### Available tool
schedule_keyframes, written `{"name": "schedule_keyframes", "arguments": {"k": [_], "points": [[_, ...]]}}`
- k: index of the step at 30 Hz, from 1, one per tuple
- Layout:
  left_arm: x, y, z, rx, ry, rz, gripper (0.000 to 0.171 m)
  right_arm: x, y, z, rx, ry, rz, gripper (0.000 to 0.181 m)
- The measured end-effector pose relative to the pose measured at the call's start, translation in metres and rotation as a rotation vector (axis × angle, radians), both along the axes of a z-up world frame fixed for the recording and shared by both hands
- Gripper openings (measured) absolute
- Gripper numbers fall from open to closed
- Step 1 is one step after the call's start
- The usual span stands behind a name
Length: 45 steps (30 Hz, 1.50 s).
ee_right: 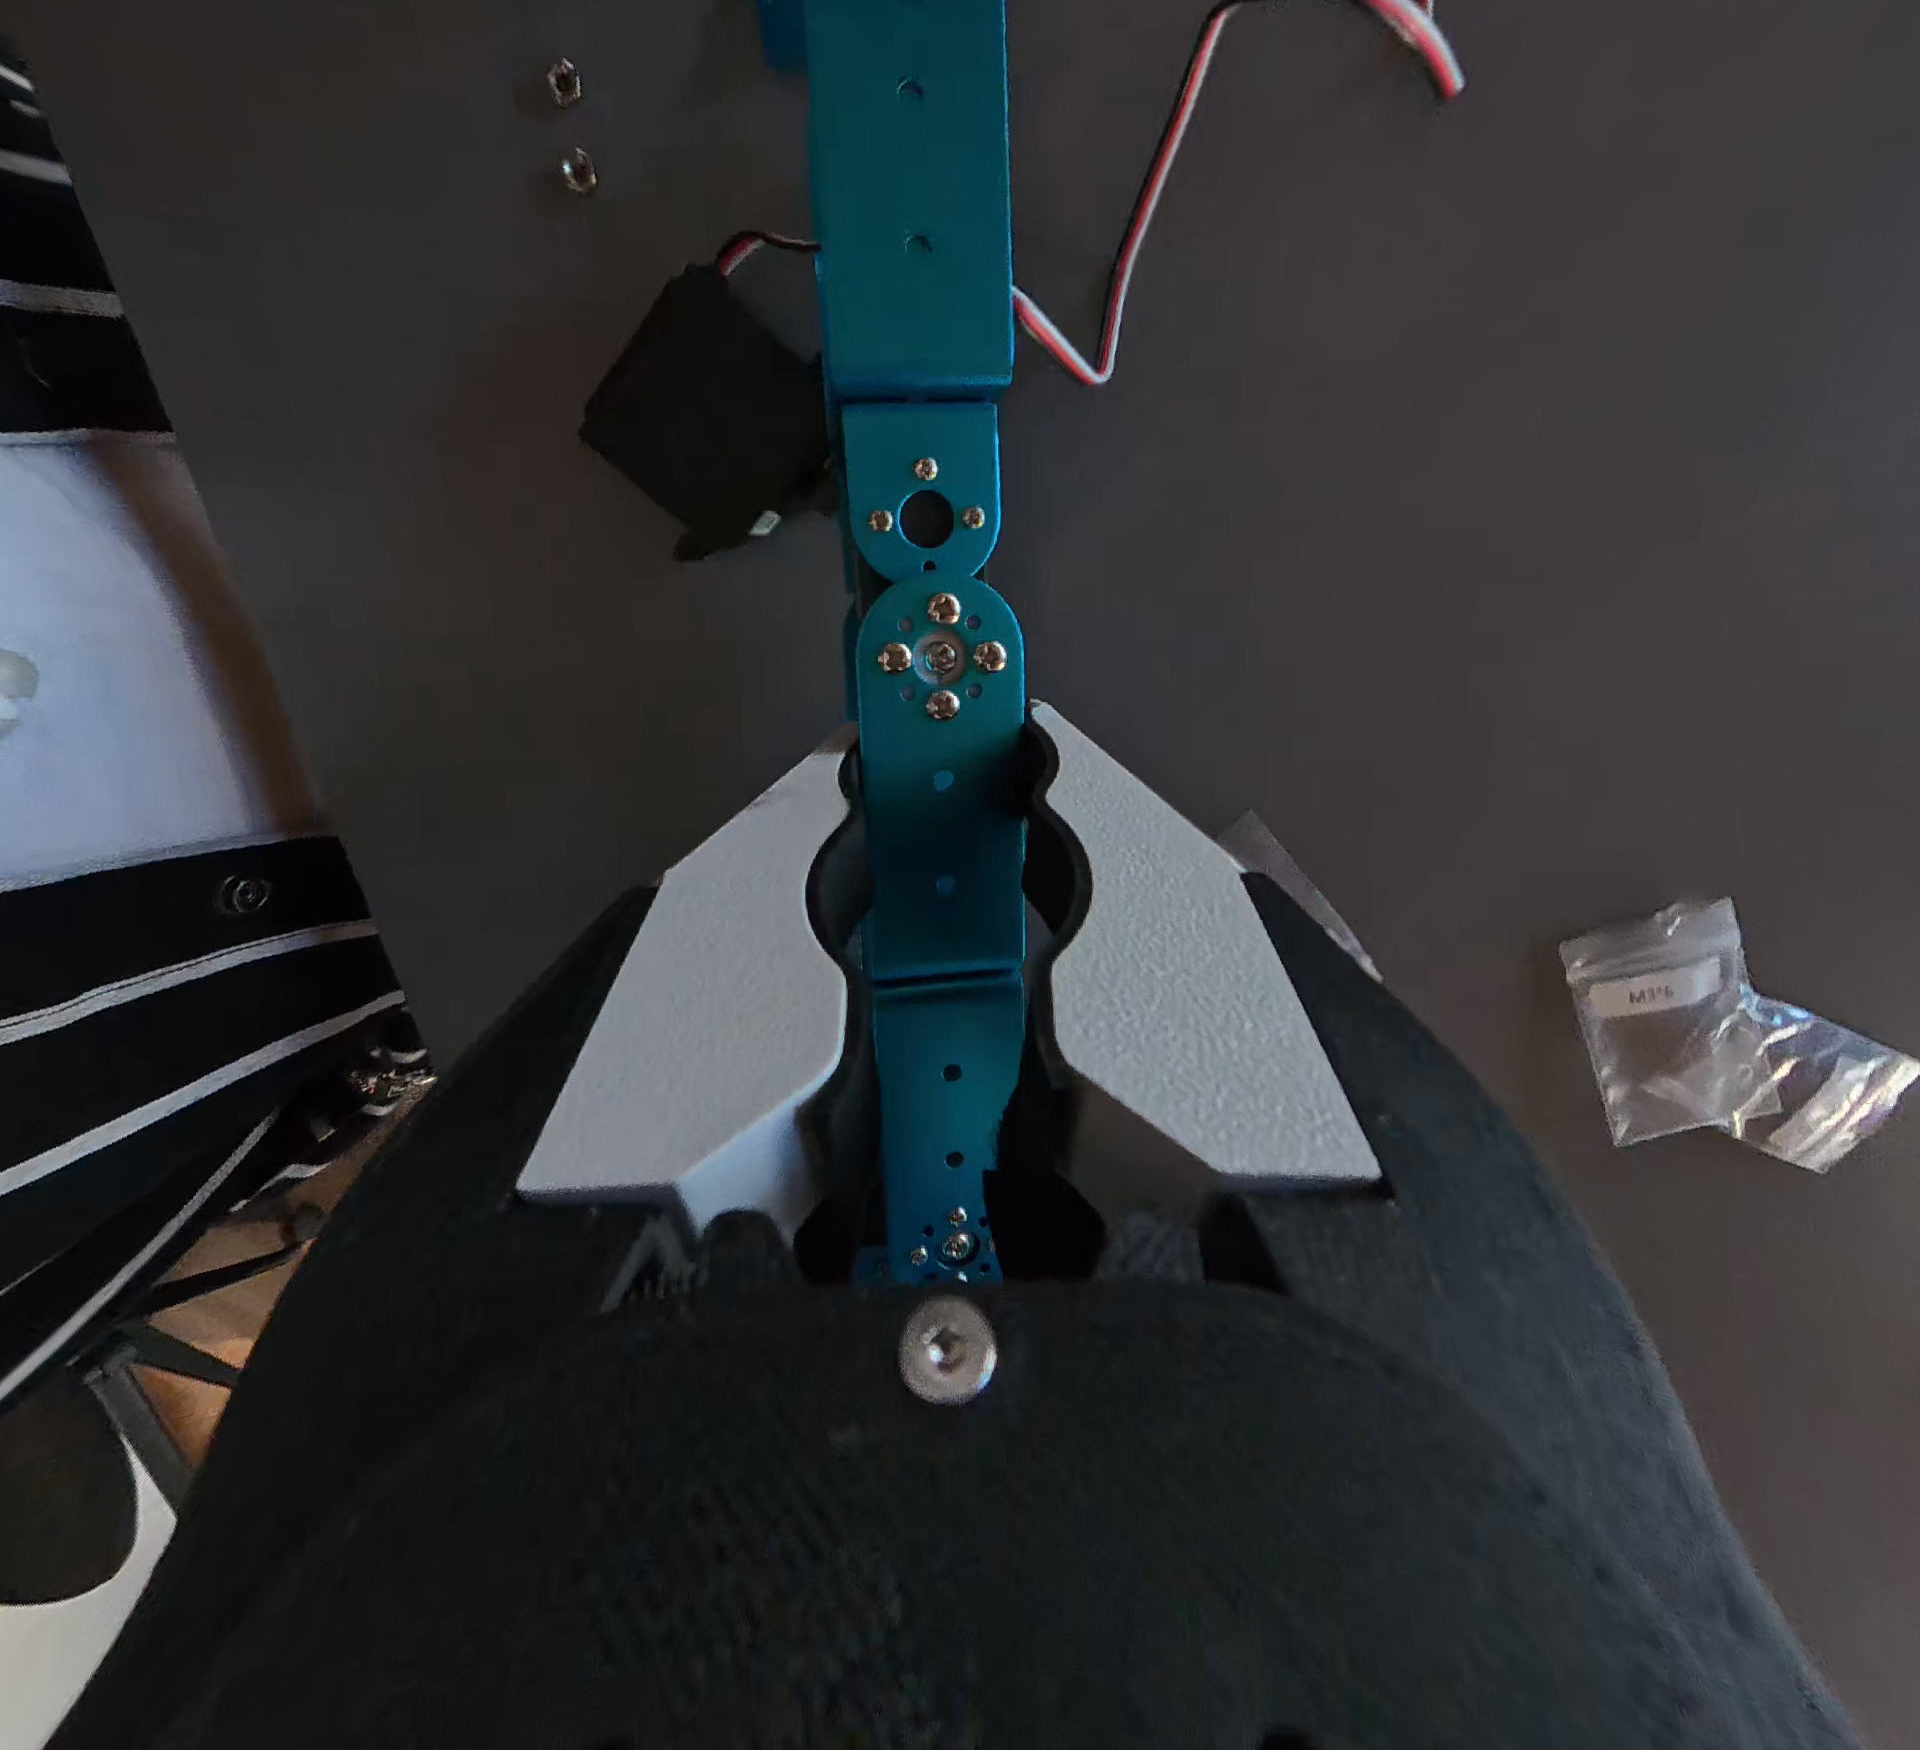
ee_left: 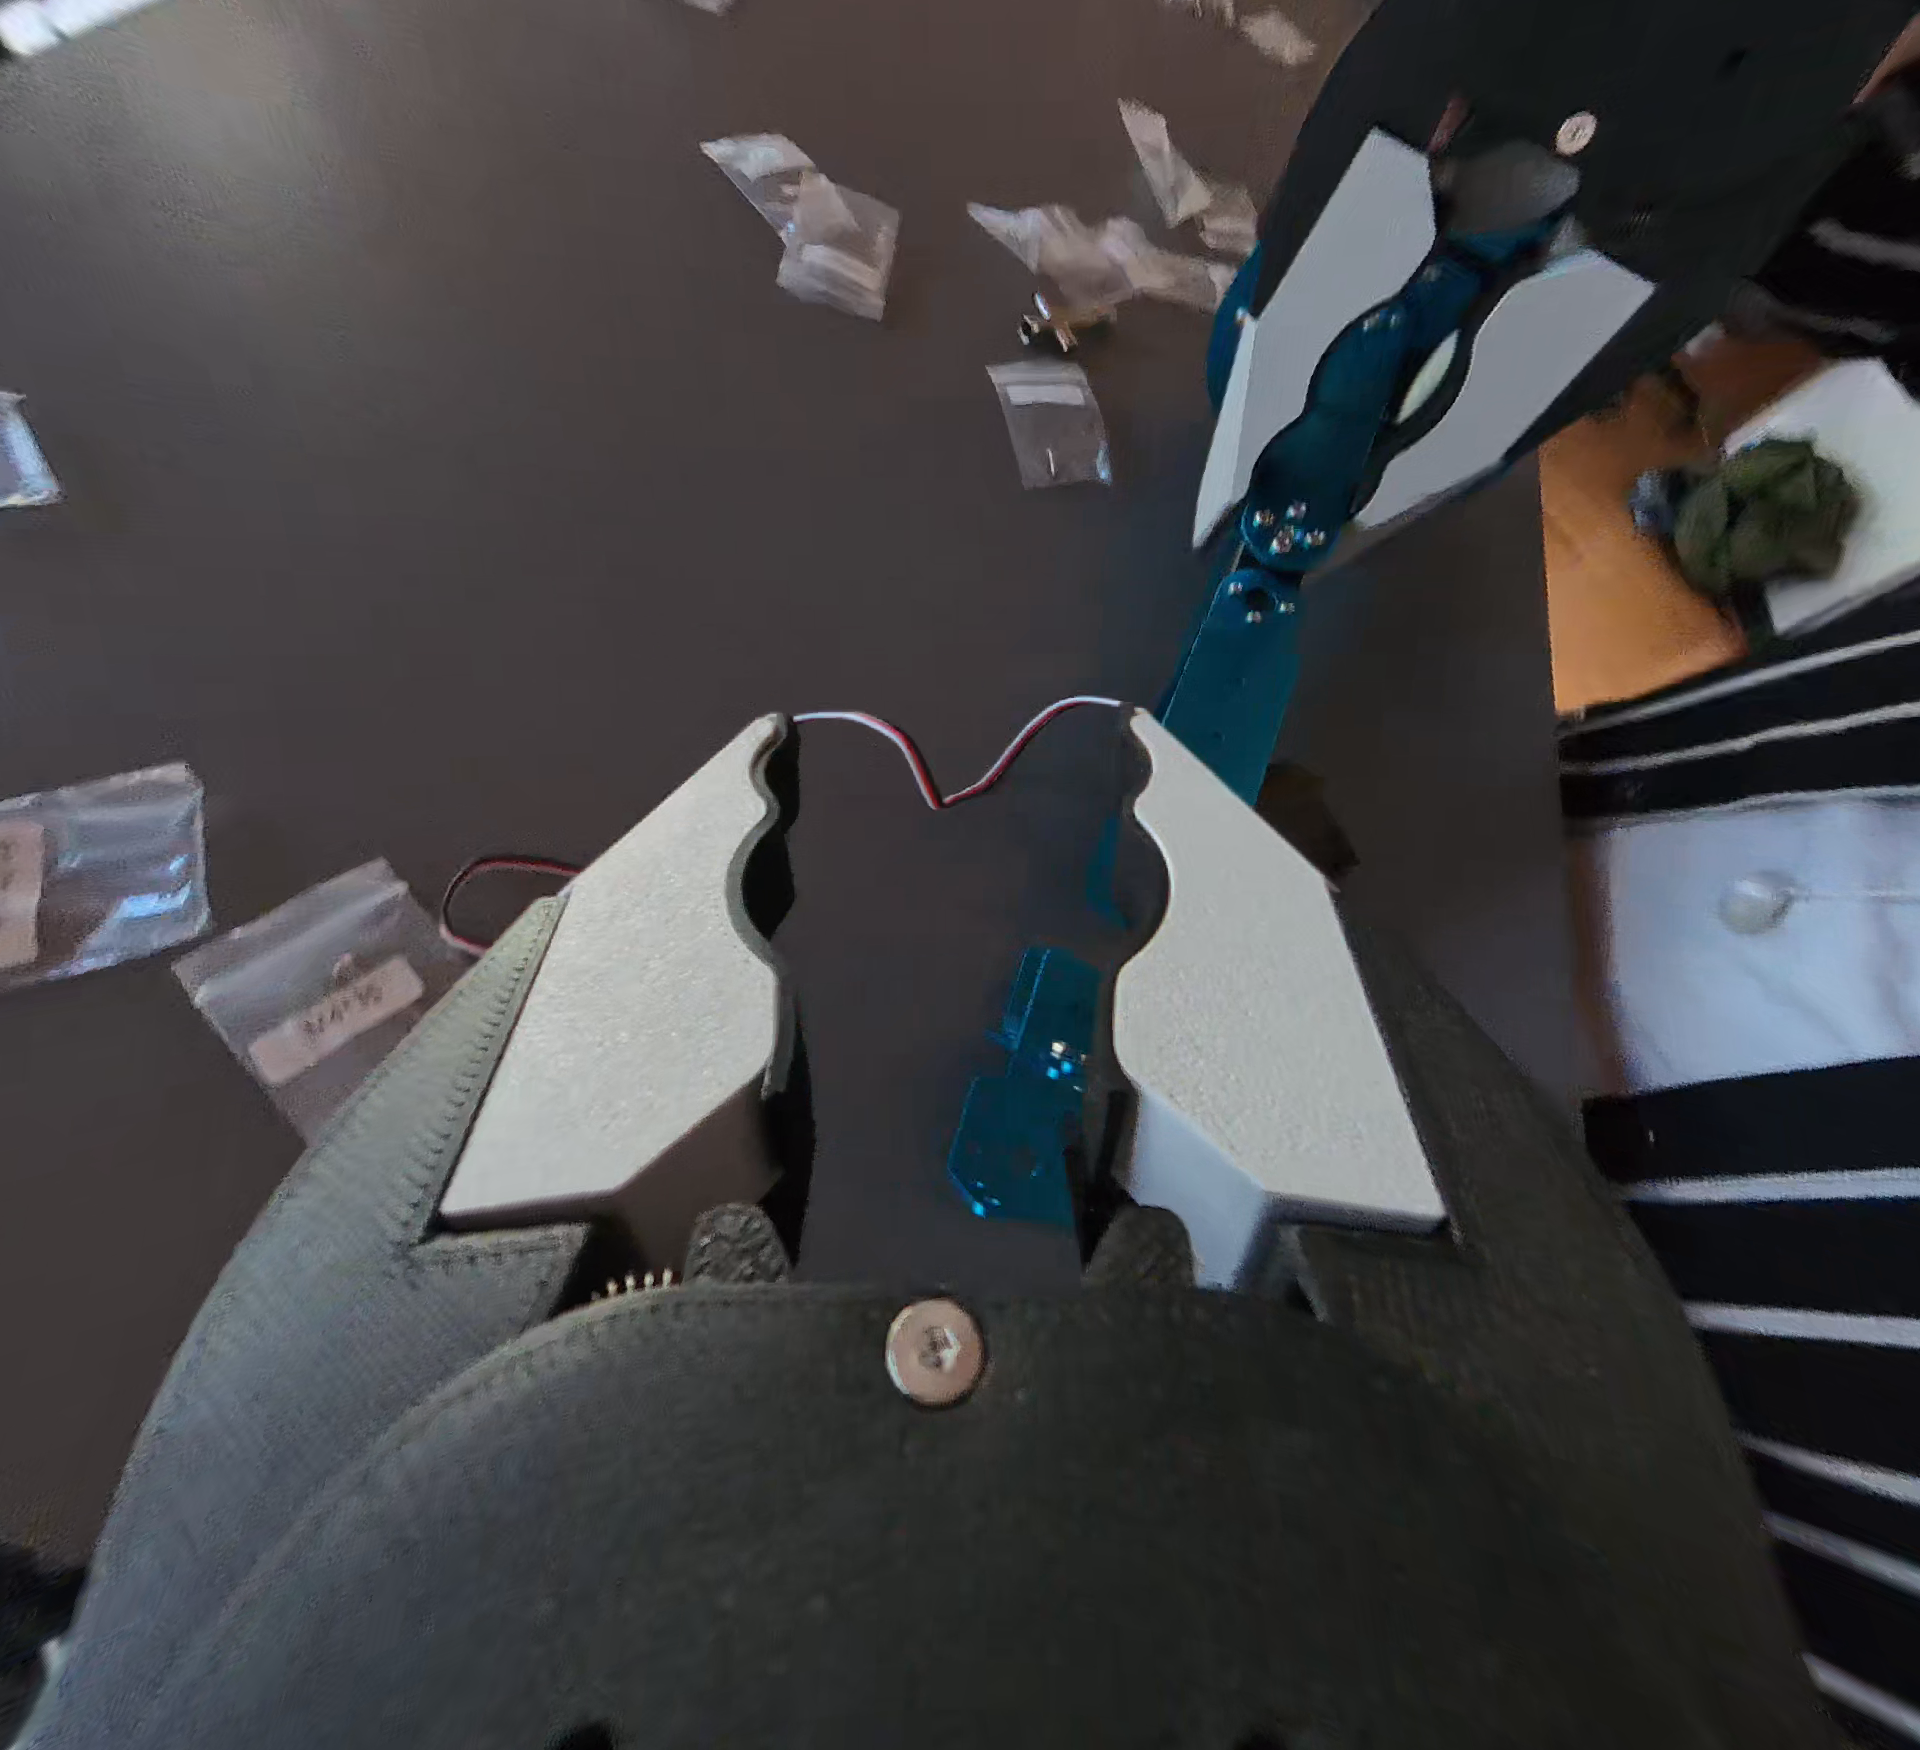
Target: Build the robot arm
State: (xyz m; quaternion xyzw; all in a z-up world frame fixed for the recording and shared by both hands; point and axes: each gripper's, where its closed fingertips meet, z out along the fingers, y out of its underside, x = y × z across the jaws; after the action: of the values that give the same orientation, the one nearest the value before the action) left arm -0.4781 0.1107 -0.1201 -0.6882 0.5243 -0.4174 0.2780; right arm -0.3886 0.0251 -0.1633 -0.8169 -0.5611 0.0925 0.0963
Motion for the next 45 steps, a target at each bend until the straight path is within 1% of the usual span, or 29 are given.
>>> {"name": "schedule_keyframes", "arguments": {"k": [1,3,7,10,12,15,20,24,26,28,29,31,34,36,38,41,42,45], "points": [[0.005,0.0,-0.002,-0.002,0.028,-0.037,0.059,0.003,0.0,0.0,0.004,-0.006,-0.006,0.024],[0.018,-0.009,-0.003,-0.024,0.037,-0.113,0.059,0.01,-0.002,0.0,0.012,-0.016,-0.018,0.024],[0.037,-0.038,0.003,-0.063,-0.029,-0.255,0.066,0.025,-0.009,0.001,0.001,-0.037,-0.031,0.024],[0.045,-0.055,-0.01,-0.024,0.011,-0.333,0.068,0.037,-0.015,0.001,-0.006,-0.061,-0.042,0.024],[0.05,-0.059,-0.018,-0.009,0.044,-0.355,0.066,0.043,-0.015,0.001,-0.005,-0.074,-0.054,0.023],[0.057,-0.056,-0.019,-0.024,0.05,-0.325,0.069,0.048,-0.014,0.004,0.007,-0.068,-0.065,0.023],[0.055,-0.037,-0.022,0.002,0.037,-0.229,0.07,0.057,-0.011,0.015,0.034,-0.019,-0.108,0.022],[0.057,-0.049,-0.015,-0.042,0.0,-0.228,0.07,0.067,-0.011,0.027,0.069,-0.007,-0.136,0.022],[0.057,-0.054,-0.013,-0.036,0.005,-0.197,0.071,0.074,-0.011,0.033,0.094,-0.004,-0.153,0.022],[0.063,-0.063,-0.003,-0.079,-0.038,-0.144,0.068,0.079,-0.012,0.041,0.115,0.025,-0.165,0.022],[0.067,-0.07,0.002,-0.116,-0.069,-0.115,0.065,0.08,-0.013,0.045,0.125,0.047,-0.168,0.022],[0.075,-0.088,0.01,-0.17,-0.102,-0.064,0.065,0.083,-0.016,0.051,0.142,0.088,-0.163,0.021],[0.092,-0.115,0.009,-0.14,-0.112,0.01,0.075,0.083,-0.024,0.061,0.177,0.134,-0.117,0.022],[0.104,-0.137,0.005,-0.088,-0.116,0.011,0.085,0.083,-0.031,0.067,0.194,0.159,-0.081,0.022],[0.123,-0.152,0.001,-0.061,-0.127,0.049,0.085,0.084,-0.038,0.073,0.21,0.179,-0.057,0.022],[0.16,-0.171,-0.008,-0.091,-0.127,0.079,0.087,0.089,-0.049,0.084,0.245,0.222,-0.032,0.022],[0.171,-0.171,-0.008,-0.105,-0.142,0.09,0.088,0.092,-0.052,0.088,0.257,0.24,-0.029,0.022],[0.206,-0.176,0.007,-0.171,-0.301,0.112,0.084,0.108,-0.058,0.098,0.295,0.286,-0.03,0.022]]}}
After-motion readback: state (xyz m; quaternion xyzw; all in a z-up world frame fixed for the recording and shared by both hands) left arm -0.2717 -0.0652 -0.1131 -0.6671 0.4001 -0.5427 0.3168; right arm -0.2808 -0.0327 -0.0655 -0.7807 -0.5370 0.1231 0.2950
